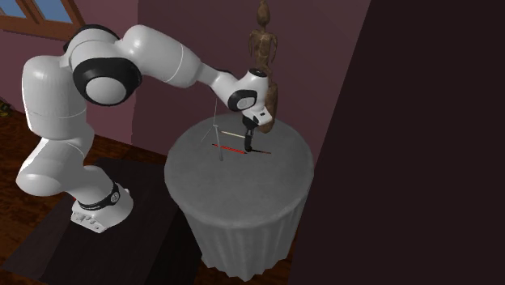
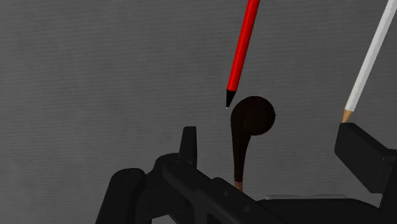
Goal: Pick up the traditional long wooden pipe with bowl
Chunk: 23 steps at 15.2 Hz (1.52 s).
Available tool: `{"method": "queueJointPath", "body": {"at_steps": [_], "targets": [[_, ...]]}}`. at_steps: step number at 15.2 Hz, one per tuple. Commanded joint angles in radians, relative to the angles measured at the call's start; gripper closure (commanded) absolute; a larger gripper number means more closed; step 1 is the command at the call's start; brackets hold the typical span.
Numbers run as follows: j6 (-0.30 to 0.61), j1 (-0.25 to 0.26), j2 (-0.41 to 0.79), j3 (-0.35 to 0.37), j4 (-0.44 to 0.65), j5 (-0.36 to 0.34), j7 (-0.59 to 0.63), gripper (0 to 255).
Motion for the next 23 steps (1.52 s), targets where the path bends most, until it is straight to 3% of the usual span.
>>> {"method": "queueJointPath", "body": {"at_steps": [1, 8, 9, 18, 23], "targets": [[0.014, 0.008, 0.025, -0.006, 0.01, -0.01, 0.007, 0], [0.067, 0.018, 0.076, -0.02, 0.006, -0.03, 0.017, 0], [0.069, 0.017, 0.076, -0.02, 0.004, -0.03, 0.016, 255], [0.067, 0.018, 0.076, -0.02, 0.007, -0.03, 0.017, 255], [0.019, 0.009, 0.03, -0.007, 0.009, -0.012, 0.008, 255]]}}
